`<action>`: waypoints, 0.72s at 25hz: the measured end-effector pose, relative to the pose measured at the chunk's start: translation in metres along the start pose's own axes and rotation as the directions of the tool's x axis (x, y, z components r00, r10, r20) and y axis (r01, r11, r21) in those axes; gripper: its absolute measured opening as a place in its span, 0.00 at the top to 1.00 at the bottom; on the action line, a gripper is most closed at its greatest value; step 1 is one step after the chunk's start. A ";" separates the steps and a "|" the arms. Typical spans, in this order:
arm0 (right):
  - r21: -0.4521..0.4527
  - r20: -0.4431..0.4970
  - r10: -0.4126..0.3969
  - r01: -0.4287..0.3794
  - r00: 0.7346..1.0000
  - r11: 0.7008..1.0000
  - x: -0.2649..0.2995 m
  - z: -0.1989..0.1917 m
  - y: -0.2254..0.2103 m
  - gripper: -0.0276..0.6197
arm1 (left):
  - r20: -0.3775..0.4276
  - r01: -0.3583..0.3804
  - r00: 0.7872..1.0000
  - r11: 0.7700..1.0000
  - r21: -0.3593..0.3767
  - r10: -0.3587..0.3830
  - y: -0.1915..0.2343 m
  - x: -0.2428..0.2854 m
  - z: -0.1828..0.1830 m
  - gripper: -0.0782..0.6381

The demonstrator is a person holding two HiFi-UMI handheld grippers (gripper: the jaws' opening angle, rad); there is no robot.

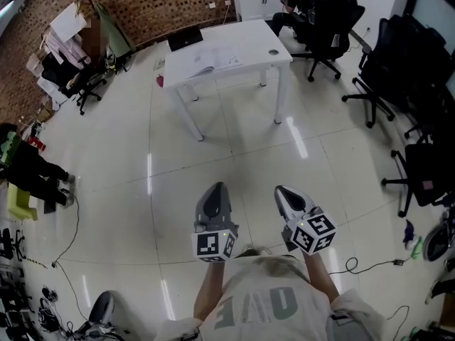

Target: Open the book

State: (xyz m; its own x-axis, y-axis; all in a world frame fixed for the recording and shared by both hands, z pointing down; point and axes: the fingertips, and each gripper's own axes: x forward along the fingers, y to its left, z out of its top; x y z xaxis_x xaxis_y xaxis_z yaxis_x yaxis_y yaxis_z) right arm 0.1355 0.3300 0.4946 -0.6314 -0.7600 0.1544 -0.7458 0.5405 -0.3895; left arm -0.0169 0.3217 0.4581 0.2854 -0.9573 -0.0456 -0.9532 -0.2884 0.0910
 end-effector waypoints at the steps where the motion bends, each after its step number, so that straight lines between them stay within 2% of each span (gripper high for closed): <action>1: 0.006 -0.006 -0.009 0.009 1.000 1.000 -0.002 -0.003 -0.007 0.95 | -0.005 -0.006 1.000 1.000 0.001 0.006 0.001 0.003 -0.004 0.88; 5: 0.026 -0.028 -0.037 0.038 0.999 0.999 0.002 -0.008 -0.035 0.95 | -0.004 -0.044 0.999 0.999 -0.007 0.044 0.015 0.018 -0.010 0.88; 10: 0.034 -0.050 -0.024 0.025 0.998 0.999 0.037 -0.014 -0.054 0.95 | 0.000 -0.074 0.997 0.997 -0.016 0.074 0.043 0.048 -0.023 0.87; 15: 0.029 -0.077 -0.019 0.022 0.997 0.999 0.116 -0.014 -0.083 0.95 | -0.015 -0.091 0.996 0.994 -0.058 0.091 0.096 0.117 -0.051 0.88; 18: 0.018 -0.073 -0.026 0.027 0.997 0.999 0.186 0.013 -0.106 0.95 | -0.015 -0.077 0.997 0.995 -0.058 0.076 0.137 0.183 -0.048 0.87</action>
State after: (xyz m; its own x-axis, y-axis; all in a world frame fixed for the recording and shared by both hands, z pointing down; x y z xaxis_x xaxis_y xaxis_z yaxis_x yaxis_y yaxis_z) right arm 0.1001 0.1269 0.5528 -0.6256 -0.7453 0.2307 -0.7589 0.5128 -0.4013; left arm -0.0904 0.1066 0.5102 0.2136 -0.9766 -0.0241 -0.9648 -0.2147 0.1519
